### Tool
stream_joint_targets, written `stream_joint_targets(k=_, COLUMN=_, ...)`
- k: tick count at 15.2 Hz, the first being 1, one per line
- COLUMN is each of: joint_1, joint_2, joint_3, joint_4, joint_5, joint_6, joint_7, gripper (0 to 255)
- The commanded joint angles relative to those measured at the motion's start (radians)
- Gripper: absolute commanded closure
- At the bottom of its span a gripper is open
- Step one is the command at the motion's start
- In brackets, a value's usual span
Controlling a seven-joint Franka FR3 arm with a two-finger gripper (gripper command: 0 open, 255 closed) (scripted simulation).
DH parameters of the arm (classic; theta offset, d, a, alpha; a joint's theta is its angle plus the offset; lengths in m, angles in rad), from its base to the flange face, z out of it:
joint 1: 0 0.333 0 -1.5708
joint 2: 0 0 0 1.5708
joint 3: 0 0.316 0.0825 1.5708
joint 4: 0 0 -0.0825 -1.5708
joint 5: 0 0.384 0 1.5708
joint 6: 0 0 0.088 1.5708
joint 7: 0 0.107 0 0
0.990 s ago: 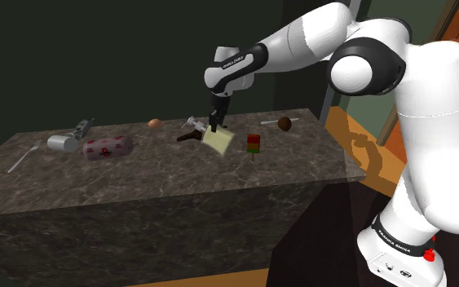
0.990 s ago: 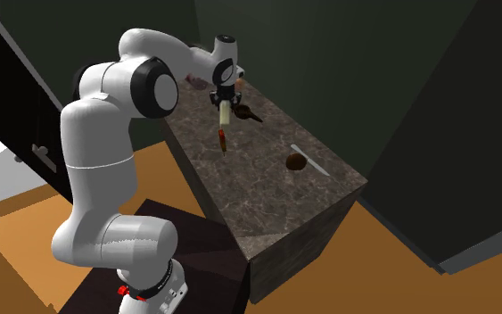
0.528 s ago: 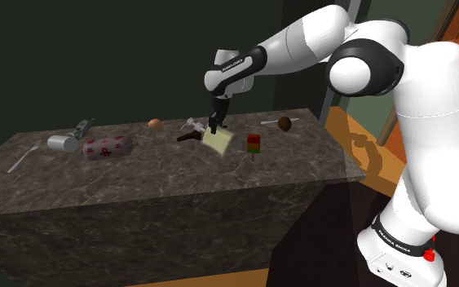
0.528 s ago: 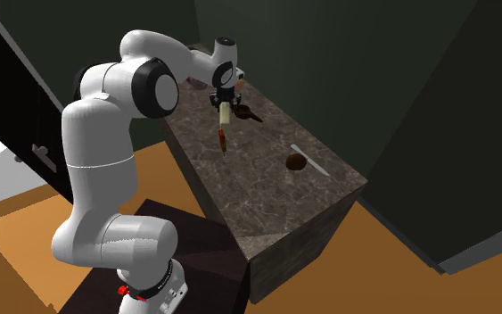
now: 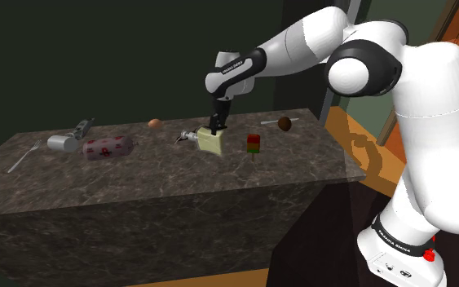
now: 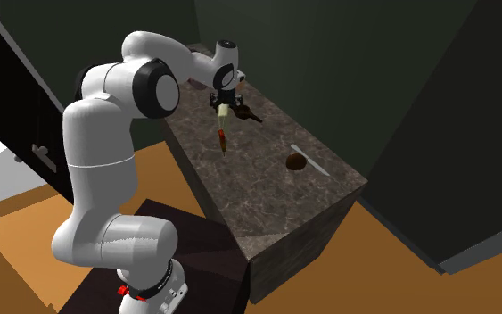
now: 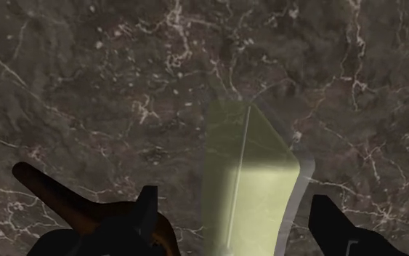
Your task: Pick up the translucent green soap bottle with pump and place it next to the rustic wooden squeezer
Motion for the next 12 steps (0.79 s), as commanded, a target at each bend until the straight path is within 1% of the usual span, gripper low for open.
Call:
stream_joint_targets(k=1, joint_1=0.003, joint_2=-0.020, joint_3=-0.005, joint_4=0.005, joint_5=-0.009, joint_6=-0.024, joint_7=0.008, gripper=0)
stream_joint_targets(k=4, joint_1=0.005, joint_2=-0.071, joint_3=-0.019, joint_4=0.020, joint_5=-0.032, joint_6=-0.088, joint_7=0.021, gripper=0)
stream_joint_targets(k=12, joint_1=0.005, joint_2=-0.071, joint_3=-0.019, joint_4=0.020, joint_5=-0.032, joint_6=-0.088, joint_7=0.021, gripper=0)
